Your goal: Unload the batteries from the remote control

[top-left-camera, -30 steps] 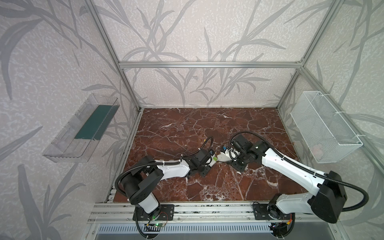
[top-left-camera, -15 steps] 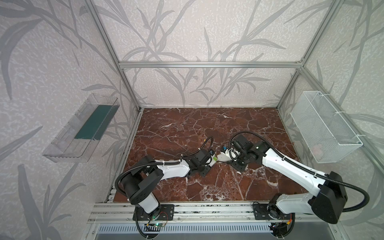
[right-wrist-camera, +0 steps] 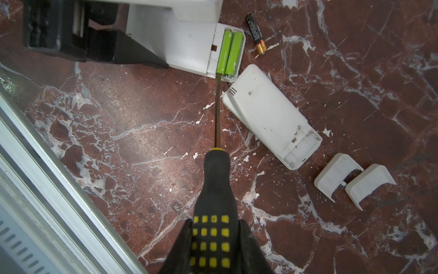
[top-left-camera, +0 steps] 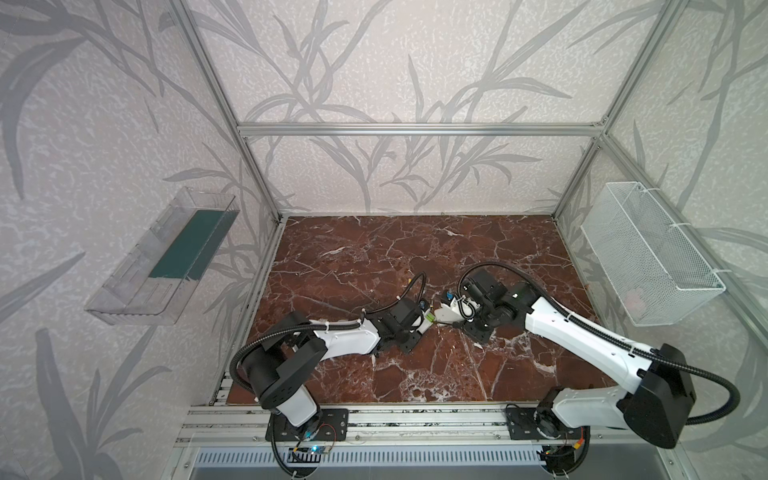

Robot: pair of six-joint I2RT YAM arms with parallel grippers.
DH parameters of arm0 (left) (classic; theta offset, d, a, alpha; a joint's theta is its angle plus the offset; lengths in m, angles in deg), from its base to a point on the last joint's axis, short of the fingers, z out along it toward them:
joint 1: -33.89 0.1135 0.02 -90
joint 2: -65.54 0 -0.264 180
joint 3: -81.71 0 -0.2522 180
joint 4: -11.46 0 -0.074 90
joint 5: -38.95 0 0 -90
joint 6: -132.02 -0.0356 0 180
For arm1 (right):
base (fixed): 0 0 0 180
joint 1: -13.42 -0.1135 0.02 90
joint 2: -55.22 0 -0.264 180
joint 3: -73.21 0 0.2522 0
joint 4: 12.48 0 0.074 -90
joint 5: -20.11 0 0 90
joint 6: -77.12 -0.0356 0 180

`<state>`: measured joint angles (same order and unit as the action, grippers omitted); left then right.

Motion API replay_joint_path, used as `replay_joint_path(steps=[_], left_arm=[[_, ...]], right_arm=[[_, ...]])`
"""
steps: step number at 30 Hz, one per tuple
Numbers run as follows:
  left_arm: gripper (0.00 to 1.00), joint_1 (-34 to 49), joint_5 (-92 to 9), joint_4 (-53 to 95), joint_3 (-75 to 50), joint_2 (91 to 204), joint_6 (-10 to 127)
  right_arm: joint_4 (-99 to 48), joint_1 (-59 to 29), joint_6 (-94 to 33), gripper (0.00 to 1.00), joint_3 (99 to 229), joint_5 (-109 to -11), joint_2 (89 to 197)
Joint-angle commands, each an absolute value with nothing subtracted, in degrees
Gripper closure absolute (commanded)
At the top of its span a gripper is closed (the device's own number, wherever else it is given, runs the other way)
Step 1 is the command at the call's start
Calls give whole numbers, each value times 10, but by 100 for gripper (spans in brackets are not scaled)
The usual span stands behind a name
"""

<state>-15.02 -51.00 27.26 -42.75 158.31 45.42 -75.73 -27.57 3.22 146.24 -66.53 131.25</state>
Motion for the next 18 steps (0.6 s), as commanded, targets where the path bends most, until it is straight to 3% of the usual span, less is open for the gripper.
replay_joint_path(steps=[1, 8, 18], left_arm=[[73, -151, -507, 308, -442, 1611, 447], [75, -151, -504, 308, -442, 1613, 446], [79, -153, -496, 309, -443, 1614, 436]], right_arm=[[-747, -278, 28, 100, 1454, -669, 1311], [-711, -278, 6, 100, 1433, -676, 1311], [-552, -287, -78, 100, 1340, -675, 1240]])
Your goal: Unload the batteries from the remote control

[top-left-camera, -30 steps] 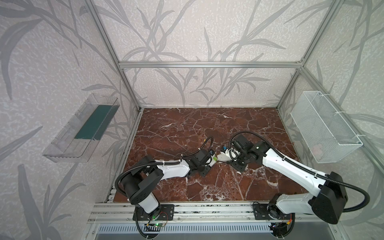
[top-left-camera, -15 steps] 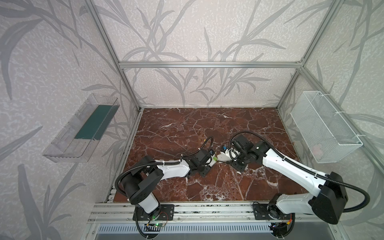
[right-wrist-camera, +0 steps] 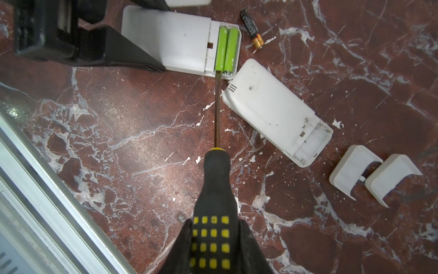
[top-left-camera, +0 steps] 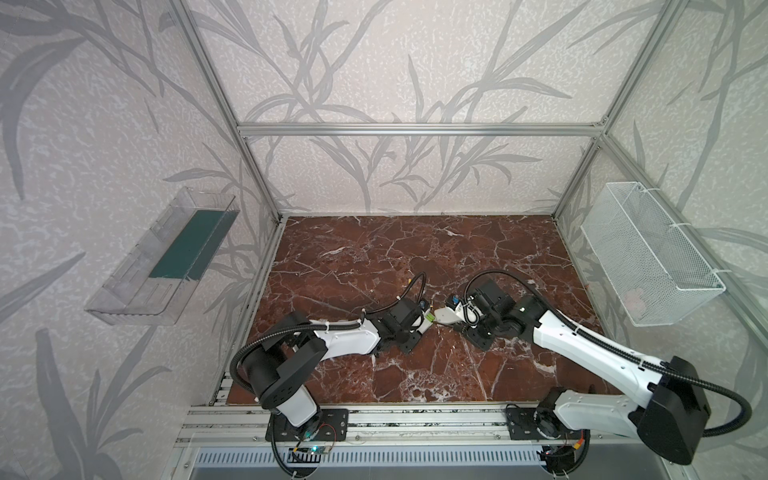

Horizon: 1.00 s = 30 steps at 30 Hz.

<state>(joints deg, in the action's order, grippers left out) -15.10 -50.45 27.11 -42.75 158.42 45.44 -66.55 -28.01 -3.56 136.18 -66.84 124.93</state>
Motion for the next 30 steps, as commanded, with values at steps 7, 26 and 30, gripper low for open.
replay_joint_path(steps=[7, 26, 30], left_arm=[[80, -157, -494, 311, -442, 1616, 432], [85, -160, -478, 315, -445, 1609, 417], [86, -161, -470, 316, -444, 1608, 413]], right_arm=[[-490, -318, -115, 100, 1292, -706, 1228], [-327, -397, -188, 100, 1181, -755, 1199], [-273, -410, -192, 100, 1139, -759, 1180]])
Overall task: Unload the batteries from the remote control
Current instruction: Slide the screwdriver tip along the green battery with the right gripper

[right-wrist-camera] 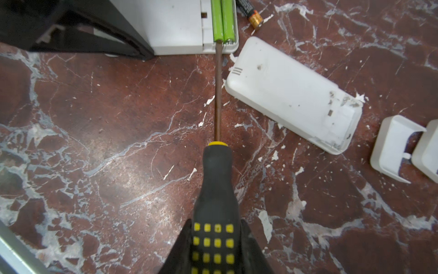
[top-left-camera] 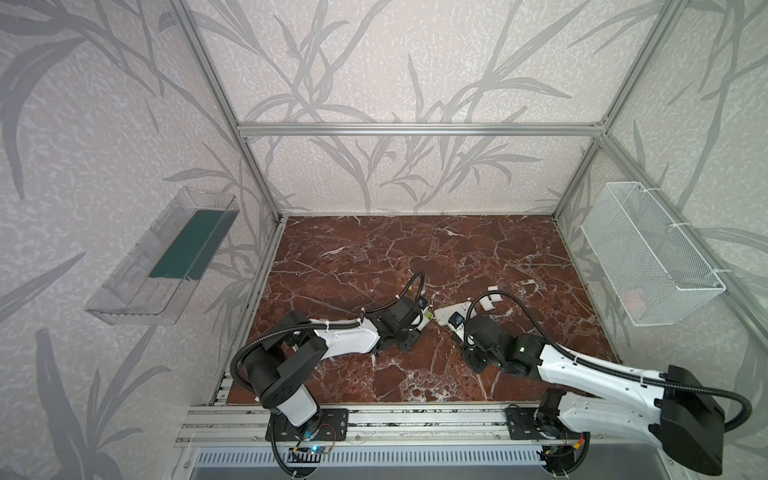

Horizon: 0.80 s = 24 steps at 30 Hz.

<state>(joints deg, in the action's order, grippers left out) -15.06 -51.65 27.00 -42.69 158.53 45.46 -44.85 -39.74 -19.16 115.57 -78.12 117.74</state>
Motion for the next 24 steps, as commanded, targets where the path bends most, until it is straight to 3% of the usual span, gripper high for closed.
replay_joint_path(steps=[1, 24], left_arm=[[86, -161, -469, 315, -444, 1608, 412], [91, -165, -447, 315, -445, 1610, 412]], right_arm=[[-263, -411, -193, 100, 1131, -759, 1176], [-169, -419, -222, 100, 1047, -796, 1166]])
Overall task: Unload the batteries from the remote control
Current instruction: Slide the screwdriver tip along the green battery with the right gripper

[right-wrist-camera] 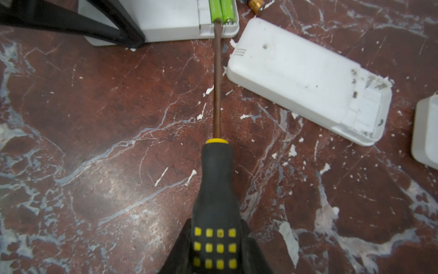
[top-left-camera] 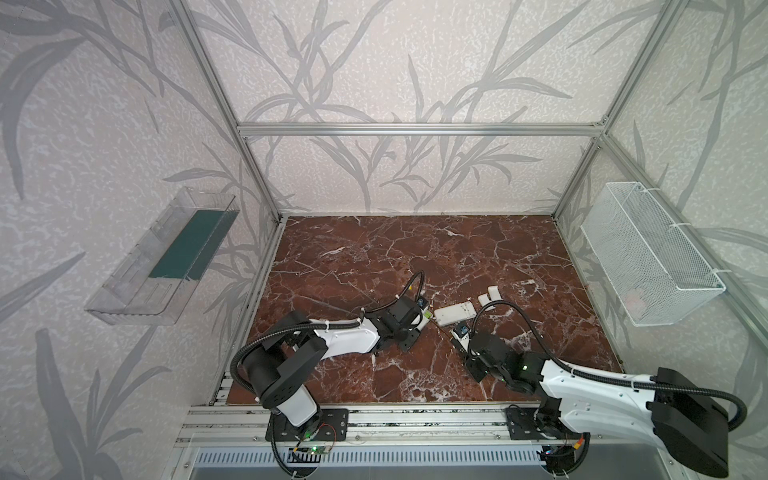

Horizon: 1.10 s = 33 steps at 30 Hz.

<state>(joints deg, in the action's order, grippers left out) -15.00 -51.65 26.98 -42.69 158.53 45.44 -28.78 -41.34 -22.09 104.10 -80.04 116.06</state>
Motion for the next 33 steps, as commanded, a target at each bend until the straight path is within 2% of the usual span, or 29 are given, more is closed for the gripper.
replay_joint_path(steps=[1, 33], left_arm=[[91, -165, -447, 314, -445, 1611, 412], [97, -174, -421, 311, -447, 1613, 408]], right_arm=[[-166, -420, -222, 100, 1044, -796, 1167], [-60, -425, -224, 100, 1008, -795, 1221]])
